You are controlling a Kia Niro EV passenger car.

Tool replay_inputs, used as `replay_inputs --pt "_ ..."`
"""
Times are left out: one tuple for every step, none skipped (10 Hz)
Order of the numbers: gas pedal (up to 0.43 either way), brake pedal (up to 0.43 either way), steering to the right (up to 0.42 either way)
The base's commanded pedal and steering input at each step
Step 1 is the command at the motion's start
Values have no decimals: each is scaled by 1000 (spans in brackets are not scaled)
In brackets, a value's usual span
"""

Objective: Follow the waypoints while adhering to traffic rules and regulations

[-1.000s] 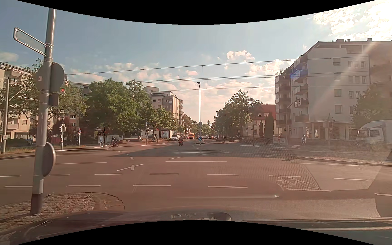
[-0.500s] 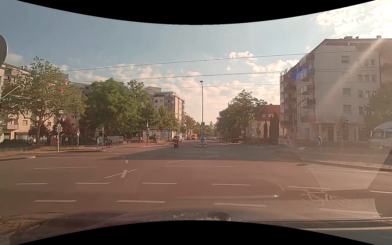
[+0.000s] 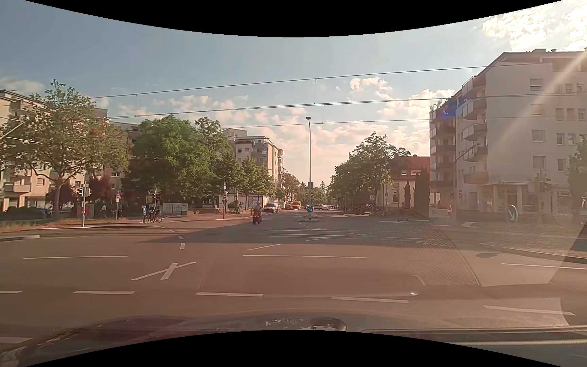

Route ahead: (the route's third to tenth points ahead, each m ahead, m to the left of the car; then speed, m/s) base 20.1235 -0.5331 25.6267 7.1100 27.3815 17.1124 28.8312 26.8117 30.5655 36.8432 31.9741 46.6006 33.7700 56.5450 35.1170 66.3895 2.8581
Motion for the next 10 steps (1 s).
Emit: replay_inputs --pt "59 0 -83" --pt "47 0 -90" --pt "47 0 -94" --pt "47 0 -97" --pt "47 0 -100" --pt "47 0 -102" --pt "39 0 -106" --pt "0 0 -108" --pt "0 0 -108" --pt "0 0 -110"
